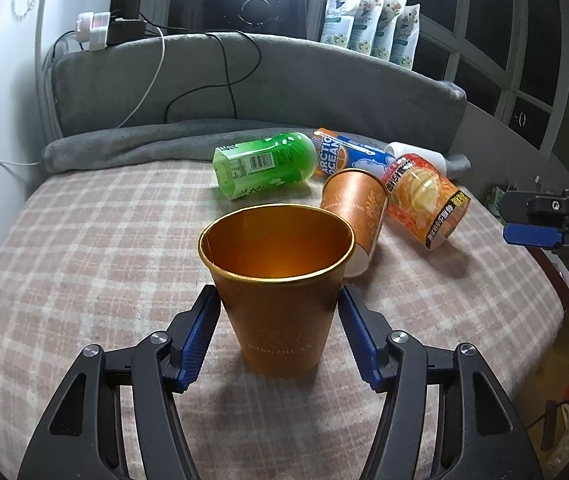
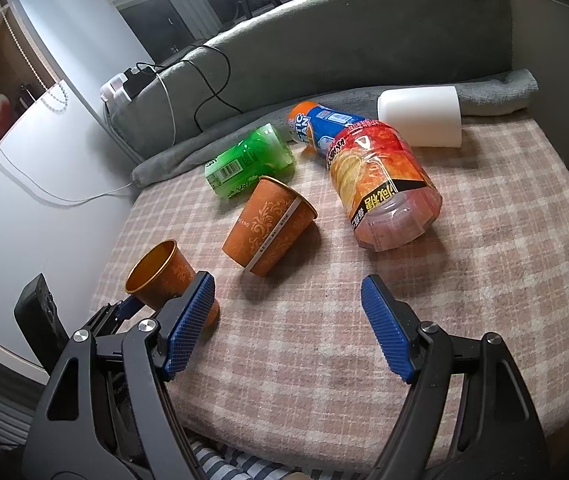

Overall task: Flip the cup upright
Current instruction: 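Rotate the cup with the left gripper until its rim faces up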

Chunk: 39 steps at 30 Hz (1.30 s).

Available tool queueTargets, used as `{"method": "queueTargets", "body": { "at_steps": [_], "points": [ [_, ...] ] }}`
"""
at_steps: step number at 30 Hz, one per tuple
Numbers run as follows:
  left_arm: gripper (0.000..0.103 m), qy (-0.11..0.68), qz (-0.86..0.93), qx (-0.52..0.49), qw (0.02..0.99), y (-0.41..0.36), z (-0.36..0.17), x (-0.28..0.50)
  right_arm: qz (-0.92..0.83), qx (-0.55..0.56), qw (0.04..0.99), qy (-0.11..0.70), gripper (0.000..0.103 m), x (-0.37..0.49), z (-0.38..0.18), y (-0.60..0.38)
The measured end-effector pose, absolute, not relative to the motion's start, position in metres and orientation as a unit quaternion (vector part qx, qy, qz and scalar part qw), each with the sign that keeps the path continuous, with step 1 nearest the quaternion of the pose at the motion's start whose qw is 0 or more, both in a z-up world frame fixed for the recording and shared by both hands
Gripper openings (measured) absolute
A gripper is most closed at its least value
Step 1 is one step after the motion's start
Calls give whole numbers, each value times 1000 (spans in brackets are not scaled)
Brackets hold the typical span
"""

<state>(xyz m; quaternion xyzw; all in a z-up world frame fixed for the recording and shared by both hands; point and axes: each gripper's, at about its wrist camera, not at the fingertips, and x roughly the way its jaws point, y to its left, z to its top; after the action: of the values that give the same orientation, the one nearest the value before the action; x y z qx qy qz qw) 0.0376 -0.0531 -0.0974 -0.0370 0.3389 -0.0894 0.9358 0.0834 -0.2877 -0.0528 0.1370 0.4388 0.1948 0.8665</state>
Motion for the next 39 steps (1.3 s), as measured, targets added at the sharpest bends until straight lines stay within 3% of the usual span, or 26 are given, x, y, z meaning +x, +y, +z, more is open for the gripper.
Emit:
{"method": "queueTargets", "body": {
  "at_steps": [31,39],
  "points": [
    [60,355,-116,-38,927,-56,-103,32,192,134,870,434,78,72,-48,-289],
    [68,363,-122,-41,923,-56,-104,31,192,129,872,431,78,71,-46,-288]
  ]
}}
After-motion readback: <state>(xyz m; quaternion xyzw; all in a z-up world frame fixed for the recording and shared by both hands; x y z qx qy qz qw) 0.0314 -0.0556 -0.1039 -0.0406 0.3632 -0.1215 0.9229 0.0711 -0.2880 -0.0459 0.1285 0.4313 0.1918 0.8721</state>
